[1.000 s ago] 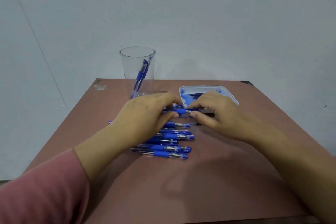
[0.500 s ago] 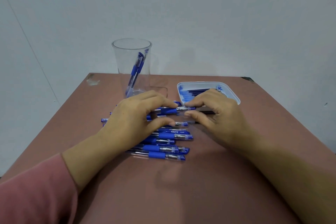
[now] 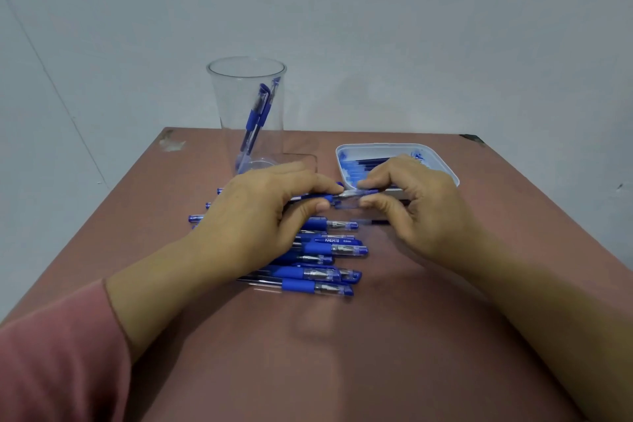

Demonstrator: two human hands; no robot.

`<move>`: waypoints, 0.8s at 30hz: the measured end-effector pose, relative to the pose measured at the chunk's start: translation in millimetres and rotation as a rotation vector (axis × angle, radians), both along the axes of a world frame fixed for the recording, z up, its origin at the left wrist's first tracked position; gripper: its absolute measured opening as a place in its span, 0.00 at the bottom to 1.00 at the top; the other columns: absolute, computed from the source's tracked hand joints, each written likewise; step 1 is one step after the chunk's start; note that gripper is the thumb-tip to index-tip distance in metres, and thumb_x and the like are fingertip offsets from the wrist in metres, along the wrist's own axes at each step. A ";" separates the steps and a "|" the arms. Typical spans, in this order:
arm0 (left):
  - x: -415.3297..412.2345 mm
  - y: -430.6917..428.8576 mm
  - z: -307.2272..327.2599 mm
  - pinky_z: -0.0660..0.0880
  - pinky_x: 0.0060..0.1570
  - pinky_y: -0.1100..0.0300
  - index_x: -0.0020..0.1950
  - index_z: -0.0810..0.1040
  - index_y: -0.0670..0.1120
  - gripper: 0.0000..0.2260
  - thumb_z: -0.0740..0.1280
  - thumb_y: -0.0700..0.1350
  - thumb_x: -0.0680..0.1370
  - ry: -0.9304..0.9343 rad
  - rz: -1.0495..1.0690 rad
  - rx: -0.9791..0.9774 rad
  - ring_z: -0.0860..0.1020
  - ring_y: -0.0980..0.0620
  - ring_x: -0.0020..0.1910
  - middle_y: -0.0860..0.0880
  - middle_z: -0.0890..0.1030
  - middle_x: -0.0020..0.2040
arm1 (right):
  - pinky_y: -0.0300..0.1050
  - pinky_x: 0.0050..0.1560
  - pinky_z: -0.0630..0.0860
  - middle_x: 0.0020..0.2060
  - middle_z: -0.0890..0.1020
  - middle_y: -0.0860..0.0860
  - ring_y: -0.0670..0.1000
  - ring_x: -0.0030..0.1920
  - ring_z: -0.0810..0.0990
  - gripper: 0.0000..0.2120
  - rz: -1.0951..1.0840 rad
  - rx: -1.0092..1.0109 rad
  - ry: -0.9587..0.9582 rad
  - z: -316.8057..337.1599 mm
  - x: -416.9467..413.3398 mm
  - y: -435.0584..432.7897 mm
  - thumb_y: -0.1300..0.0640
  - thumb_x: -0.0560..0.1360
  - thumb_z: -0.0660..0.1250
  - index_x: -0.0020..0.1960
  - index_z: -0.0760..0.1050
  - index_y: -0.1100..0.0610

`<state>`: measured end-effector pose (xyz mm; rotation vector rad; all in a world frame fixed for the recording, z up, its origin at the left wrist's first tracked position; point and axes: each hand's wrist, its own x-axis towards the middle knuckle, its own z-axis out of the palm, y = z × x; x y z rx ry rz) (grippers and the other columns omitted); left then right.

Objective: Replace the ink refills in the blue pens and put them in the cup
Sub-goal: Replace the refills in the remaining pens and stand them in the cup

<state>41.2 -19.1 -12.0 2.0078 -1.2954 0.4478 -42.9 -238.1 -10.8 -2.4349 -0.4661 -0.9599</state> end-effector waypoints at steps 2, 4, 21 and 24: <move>1.0 5.6 1.2 0.73 0.44 0.72 0.59 0.79 0.58 0.11 0.65 0.51 0.78 0.097 -0.012 -0.025 0.78 0.65 0.45 0.62 0.82 0.47 | 0.30 0.47 0.72 0.41 0.80 0.49 0.46 0.44 0.77 0.07 -0.054 0.024 -0.006 3.2 -4.7 -9.5 0.57 0.74 0.68 0.48 0.80 0.60; 3.5 9.4 2.3 0.76 0.45 0.65 0.59 0.78 0.61 0.11 0.66 0.52 0.77 0.124 -0.007 -0.051 0.80 0.63 0.46 0.60 0.83 0.48 | 0.30 0.46 0.72 0.41 0.81 0.47 0.45 0.44 0.78 0.06 -0.069 0.004 0.018 5.4 -8.3 -14.8 0.57 0.73 0.69 0.47 0.80 0.59; 15.8 21.0 9.2 0.78 0.43 0.61 0.61 0.80 0.57 0.14 0.66 0.55 0.76 -0.031 0.004 0.121 0.80 0.60 0.44 0.58 0.83 0.48 | 0.45 0.45 0.76 0.42 0.82 0.42 0.47 0.44 0.76 0.10 -0.082 -0.202 0.242 -3.8 2.6 -25.8 0.52 0.72 0.71 0.52 0.82 0.50; 13.7 21.4 11.0 0.77 0.42 0.65 0.58 0.82 0.56 0.13 0.68 0.56 0.75 -0.025 0.033 0.107 0.79 0.62 0.45 0.58 0.84 0.47 | 0.46 0.45 0.76 0.42 0.81 0.39 0.45 0.44 0.76 0.10 -0.087 -0.197 0.277 -3.5 0.4 -25.4 0.49 0.70 0.70 0.52 0.82 0.47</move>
